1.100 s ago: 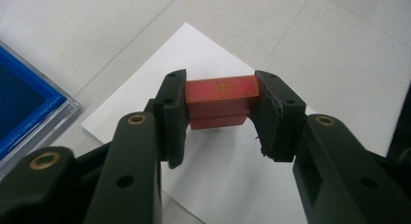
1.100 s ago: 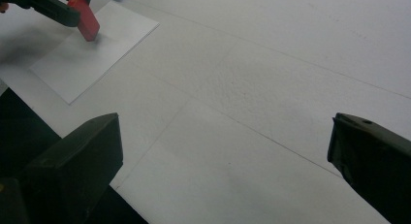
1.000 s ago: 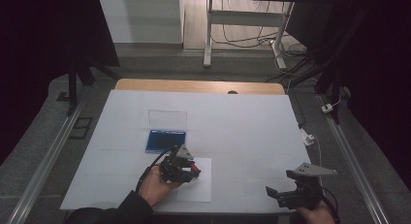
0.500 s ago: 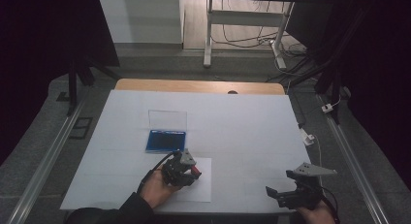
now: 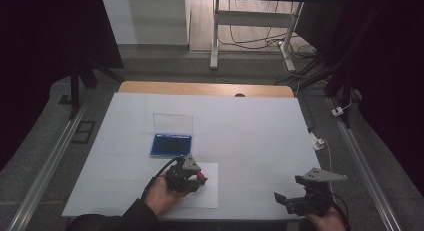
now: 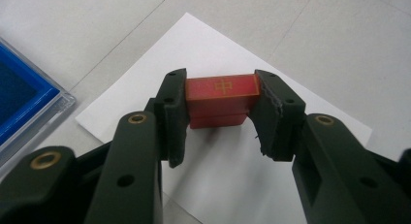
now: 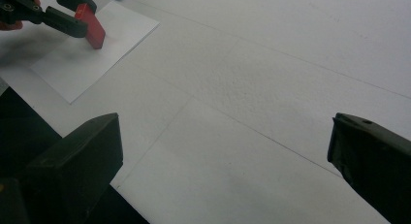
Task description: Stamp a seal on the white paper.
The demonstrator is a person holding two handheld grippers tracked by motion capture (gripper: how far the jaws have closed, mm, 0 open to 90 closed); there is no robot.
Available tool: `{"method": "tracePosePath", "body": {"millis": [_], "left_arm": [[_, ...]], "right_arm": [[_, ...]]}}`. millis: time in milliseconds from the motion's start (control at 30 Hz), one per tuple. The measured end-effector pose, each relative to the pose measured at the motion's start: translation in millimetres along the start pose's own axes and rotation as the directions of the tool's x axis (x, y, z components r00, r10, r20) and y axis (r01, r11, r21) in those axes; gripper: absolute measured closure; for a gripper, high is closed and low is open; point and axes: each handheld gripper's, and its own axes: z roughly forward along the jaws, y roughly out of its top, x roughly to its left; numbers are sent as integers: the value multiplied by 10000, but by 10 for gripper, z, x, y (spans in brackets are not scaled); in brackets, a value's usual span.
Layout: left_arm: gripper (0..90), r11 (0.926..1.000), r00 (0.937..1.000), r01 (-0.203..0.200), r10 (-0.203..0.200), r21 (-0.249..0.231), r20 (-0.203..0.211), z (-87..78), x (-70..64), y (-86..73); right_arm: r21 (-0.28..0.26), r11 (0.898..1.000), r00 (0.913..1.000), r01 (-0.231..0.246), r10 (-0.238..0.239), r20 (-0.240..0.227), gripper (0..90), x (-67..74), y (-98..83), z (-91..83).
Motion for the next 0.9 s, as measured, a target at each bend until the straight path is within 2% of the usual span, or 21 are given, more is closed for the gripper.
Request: {"method": "tracePosePath", "body": {"millis": [67, 200, 367, 633, 900], "left_arm": [[590, 10000, 10000, 57, -57, -11, 17, 1, 4, -1], [590, 9998, 9995, -211, 212, 62, -225, 1, -35, 4], [590, 9995, 9988, -309, 312, 81, -382, 2, -64, 7], [589, 9998, 9997, 222, -221, -16, 123, 5, 17, -6], [590, 9999, 9996, -125, 127, 106, -249, 6, -42, 7]], "right_arm": [[1, 10000, 10000, 4, -4, -7, 0, 1, 0, 0], [12, 10000, 10000, 2, -1, -21, 0, -1, 1, 1], [11, 10000, 10000, -1, 1, -36, 0, -1, 1, 3], [33, 10000, 10000, 8, -8, -33, 0, -1, 1, 3], [77, 10000, 10000, 17, -17, -23, 0, -1, 3, 5]]}}
